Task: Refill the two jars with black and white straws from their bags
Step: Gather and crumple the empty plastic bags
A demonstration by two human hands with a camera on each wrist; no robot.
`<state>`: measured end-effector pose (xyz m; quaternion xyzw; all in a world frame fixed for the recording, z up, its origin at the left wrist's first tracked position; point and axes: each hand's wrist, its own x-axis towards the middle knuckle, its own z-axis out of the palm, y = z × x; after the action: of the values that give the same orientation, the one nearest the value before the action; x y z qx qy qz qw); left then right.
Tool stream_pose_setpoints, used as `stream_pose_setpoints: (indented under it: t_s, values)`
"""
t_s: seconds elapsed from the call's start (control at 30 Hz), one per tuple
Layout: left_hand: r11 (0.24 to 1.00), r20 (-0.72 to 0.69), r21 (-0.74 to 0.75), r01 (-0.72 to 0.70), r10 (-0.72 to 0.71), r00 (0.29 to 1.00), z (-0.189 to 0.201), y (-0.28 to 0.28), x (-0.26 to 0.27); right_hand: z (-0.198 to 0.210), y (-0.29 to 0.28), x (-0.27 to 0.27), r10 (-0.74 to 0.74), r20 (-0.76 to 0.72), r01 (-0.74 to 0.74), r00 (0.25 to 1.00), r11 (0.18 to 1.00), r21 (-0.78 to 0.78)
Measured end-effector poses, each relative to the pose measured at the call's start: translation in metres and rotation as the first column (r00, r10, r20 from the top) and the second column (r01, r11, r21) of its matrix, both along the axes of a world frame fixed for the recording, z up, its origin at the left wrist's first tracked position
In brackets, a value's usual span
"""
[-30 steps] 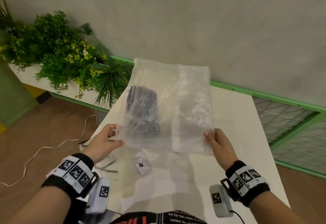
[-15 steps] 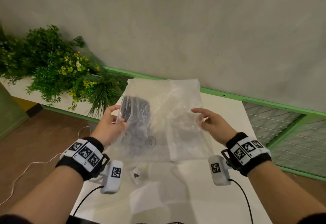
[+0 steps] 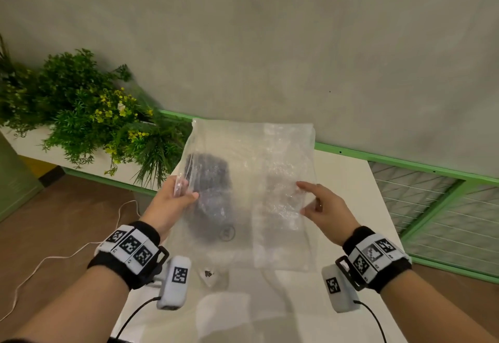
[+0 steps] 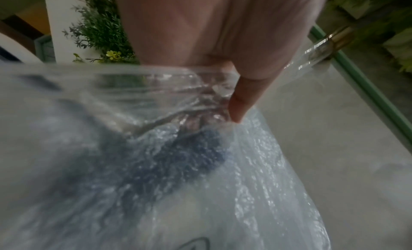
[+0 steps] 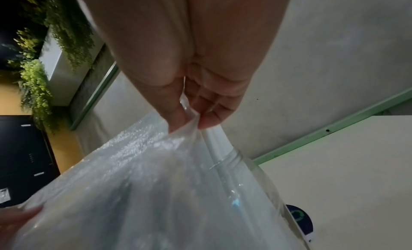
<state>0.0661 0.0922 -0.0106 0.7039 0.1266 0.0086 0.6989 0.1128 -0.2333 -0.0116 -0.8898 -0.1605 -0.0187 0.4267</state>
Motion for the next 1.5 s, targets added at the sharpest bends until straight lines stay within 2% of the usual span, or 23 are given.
stream_pose_setpoints:
  t_s: [0.2,0.33,0.37,0.4,0.43,0.47,0.53,0.57,0.6,0.67,0.73,0.83,0.93,1.0,1.03,1.1,1.13,1.2,1.27,1.37,1.43,1.47,1.5]
  values:
    - [0.972,0.046,-0.232,-0.046,0.059,0.997,0.013,0.013,-0.006,0.009,0.0,0.0,-0.034,0.138,0.029,0.99,0.999,0.04]
    - [0.937,0.051,-0.348,-0.032,0.054,0.997,0.025,0.022,-0.013,0.027,0.007,-0.003,-0.129,0.288,0.106,0.949,0.99,0.095]
    - [0.946,0.058,-0.322,-0.039,0.061,0.996,0.026,0.024,-0.014,0.03,0.009,-0.004,-0.145,0.33,0.115,0.933,0.987,0.108]
    - [0.975,0.072,-0.215,-0.061,0.078,0.994,0.027,0.026,-0.014,0.033,0.011,-0.005,-0.149,0.365,0.112,0.919,0.986,0.121]
    - [0.995,0.103,-0.001,-0.103,0.103,0.989,0.027,0.027,-0.015,0.036,0.014,-0.006,-0.146,0.393,0.101,0.908,0.986,0.134]
    - [0.948,0.159,0.278,-0.158,0.117,0.98,0.027,0.026,-0.015,0.04,0.017,-0.007,-0.139,0.413,0.087,0.9,0.986,0.143]
    - [0.666,0.295,0.71,-0.227,0.011,0.956,0.034,0.013,-0.019,0.05,0.028,-0.011,-0.119,0.464,0.075,0.878,0.991,0.113]
    - [0.506,0.339,0.828,-0.242,-0.106,0.935,0.038,0.002,-0.021,0.056,0.034,-0.013,-0.101,0.506,0.068,0.857,0.994,0.084]
    - [0.389,0.345,0.889,-0.243,-0.219,0.913,0.043,-0.012,-0.023,0.063,0.041,-0.016,-0.067,0.555,0.043,0.829,0.997,0.056]
    - [0.292,0.299,0.935,-0.2,-0.353,0.886,0.047,-0.032,-0.021,0.075,0.053,-0.024,0.056,0.615,-0.079,0.787,0.997,0.011]
    - [0.293,0.308,0.935,-0.2,-0.393,0.866,0.048,-0.04,-0.014,0.084,0.061,-0.031,0.154,0.599,-0.192,0.786,0.981,0.0]
    - [0.366,0.427,0.884,-0.289,-0.385,0.818,0.051,-0.035,-0.007,0.092,0.058,-0.039,0.158,0.589,-0.218,0.792,0.975,0.032]
    - [0.431,0.412,0.863,-0.264,-0.297,0.861,0.054,-0.026,-0.008,0.091,0.052,-0.045,0.176,0.655,-0.237,0.735,0.972,0.005]
    - [0.489,0.38,0.84,-0.233,-0.225,0.897,0.053,-0.023,-0.008,0.086,0.05,-0.051,0.192,0.656,-0.255,0.73,0.967,0.0]
    - [0.554,0.358,0.807,-0.205,-0.182,0.916,0.053,-0.022,-0.008,0.084,0.049,-0.055,0.211,0.642,-0.276,0.737,0.961,0.002]
    - [0.753,0.296,0.646,-0.123,-0.099,0.95,0.052,-0.018,-0.01,0.079,0.049,-0.063,0.287,0.54,-0.354,0.791,0.935,0.021]
    - [0.851,0.25,0.524,-0.041,-0.108,0.962,0.054,-0.019,-0.014,0.076,0.052,-0.066,0.347,0.454,-0.409,0.821,0.912,0.041]
    - [0.943,0.173,0.292,0.161,-0.218,0.961,0.055,-0.032,-0.021,0.067,0.061,-0.068,0.403,0.246,-0.435,0.881,0.896,0.092]
    - [0.958,0.092,0.01,0.285,-0.285,0.954,0.06,-0.051,-0.029,0.051,0.072,-0.064,0.359,0.099,-0.364,0.928,0.931,0.038]
    - [0.834,0.105,-0.41,0.37,-0.36,0.927,0.067,-0.066,-0.04,0.029,0.082,-0.054,0.268,0.092,-0.26,0.959,0.962,-0.087]
    - [0.72,0.151,-0.551,0.422,-0.411,0.899,0.066,-0.066,-0.044,0.023,0.085,-0.051,0.241,0.097,-0.228,0.966,0.966,-0.122]
    - [0.698,0.182,-0.557,0.451,-0.427,0.886,0.065,-0.068,-0.048,0.021,0.086,-0.05,0.236,0.102,-0.221,0.966,0.965,-0.144]
    - [0.731,0.193,-0.509,0.454,-0.417,0.888,0.06,-0.069,-0.046,0.018,0.089,-0.049,0.233,0.119,-0.212,0.965,0.963,-0.164]
